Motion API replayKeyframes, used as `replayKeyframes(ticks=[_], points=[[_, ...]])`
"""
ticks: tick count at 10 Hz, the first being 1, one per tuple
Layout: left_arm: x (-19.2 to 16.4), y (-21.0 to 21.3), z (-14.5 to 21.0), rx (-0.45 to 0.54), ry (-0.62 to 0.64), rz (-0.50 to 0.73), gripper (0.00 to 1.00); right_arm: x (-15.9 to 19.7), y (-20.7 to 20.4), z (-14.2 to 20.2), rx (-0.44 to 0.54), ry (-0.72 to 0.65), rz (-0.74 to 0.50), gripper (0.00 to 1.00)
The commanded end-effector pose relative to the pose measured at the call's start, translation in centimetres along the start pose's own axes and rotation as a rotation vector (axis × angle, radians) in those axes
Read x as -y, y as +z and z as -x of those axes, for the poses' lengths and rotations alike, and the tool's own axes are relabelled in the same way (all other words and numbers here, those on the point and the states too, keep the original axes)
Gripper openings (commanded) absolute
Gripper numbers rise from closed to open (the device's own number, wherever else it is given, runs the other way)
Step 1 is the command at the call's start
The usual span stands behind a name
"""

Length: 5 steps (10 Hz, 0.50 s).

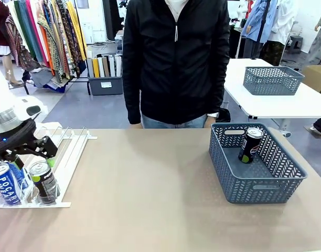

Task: Retrieve and store the cans from the dispenser.
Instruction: Pick up the last remaining can from one row of the Automatic Can Dispenser and place it in the middle of the table.

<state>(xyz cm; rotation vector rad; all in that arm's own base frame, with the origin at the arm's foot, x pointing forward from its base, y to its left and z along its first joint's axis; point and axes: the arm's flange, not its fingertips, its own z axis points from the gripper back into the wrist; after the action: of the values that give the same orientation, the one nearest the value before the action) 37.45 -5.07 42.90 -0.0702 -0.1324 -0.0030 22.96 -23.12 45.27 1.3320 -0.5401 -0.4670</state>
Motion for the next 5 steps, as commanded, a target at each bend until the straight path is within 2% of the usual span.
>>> replayKeyframes(ticks=[1, 5], points=[[0.30, -1.46, 0.71, -0.029, 0.013, -0.020, 1.00, -0.02, 0.37, 0.30, -0.014, 0.011, 0.009, 1.00], [0.93, -2.20, 0.73, -0.057, -0.012, -0.018, 1.00, -0.02, 0.37, 0.30, -0.014, 0.011, 0.009, 1.00]])
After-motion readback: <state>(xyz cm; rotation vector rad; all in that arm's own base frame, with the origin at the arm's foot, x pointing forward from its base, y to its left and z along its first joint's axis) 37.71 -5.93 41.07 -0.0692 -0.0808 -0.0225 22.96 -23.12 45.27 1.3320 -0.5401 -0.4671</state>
